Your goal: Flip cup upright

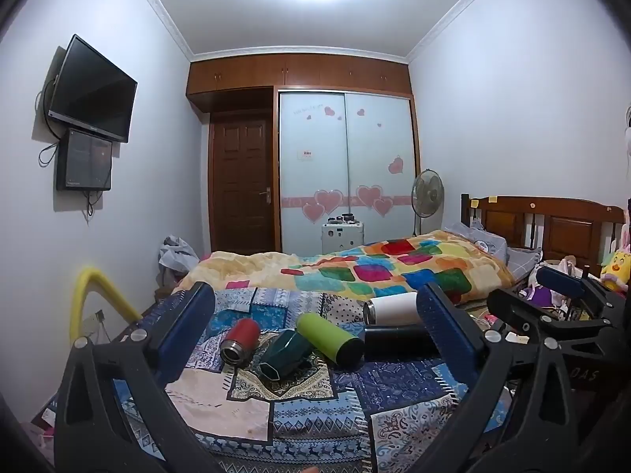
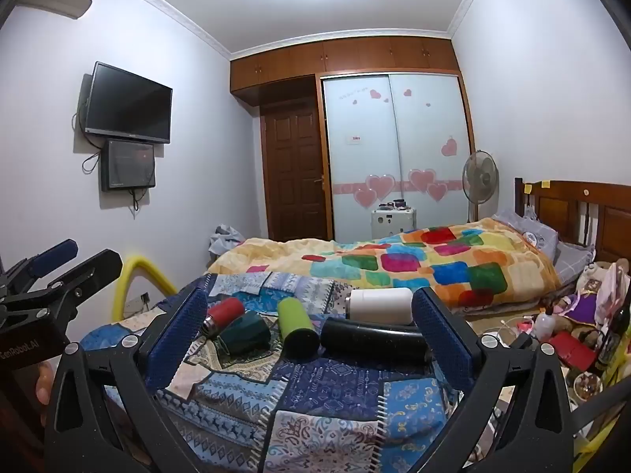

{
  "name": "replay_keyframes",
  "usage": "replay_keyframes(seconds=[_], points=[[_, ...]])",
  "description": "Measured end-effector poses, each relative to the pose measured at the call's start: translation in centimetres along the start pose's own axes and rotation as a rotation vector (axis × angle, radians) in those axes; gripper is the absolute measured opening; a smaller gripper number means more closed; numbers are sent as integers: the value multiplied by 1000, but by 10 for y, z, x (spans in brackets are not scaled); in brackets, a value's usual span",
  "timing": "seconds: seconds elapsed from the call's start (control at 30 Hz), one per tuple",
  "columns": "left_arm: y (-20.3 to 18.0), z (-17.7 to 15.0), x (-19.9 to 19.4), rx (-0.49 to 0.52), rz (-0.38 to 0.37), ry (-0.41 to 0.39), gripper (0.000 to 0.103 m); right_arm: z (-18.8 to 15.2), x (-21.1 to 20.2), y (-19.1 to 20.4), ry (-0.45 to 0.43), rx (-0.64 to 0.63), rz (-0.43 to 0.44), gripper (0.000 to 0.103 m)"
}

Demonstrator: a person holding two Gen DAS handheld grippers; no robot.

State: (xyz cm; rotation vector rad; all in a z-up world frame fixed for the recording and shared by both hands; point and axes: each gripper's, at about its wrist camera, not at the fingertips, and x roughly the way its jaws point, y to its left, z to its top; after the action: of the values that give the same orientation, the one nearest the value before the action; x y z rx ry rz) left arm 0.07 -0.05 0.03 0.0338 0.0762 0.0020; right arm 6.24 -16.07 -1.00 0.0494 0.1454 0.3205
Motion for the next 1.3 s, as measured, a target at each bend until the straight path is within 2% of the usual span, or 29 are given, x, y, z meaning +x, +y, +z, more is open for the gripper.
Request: replay_keyframes(seconds=[1.3], points=[[8, -2, 2, -34, -2, 7, 103, 2, -2, 4, 4, 3, 1, 103]])
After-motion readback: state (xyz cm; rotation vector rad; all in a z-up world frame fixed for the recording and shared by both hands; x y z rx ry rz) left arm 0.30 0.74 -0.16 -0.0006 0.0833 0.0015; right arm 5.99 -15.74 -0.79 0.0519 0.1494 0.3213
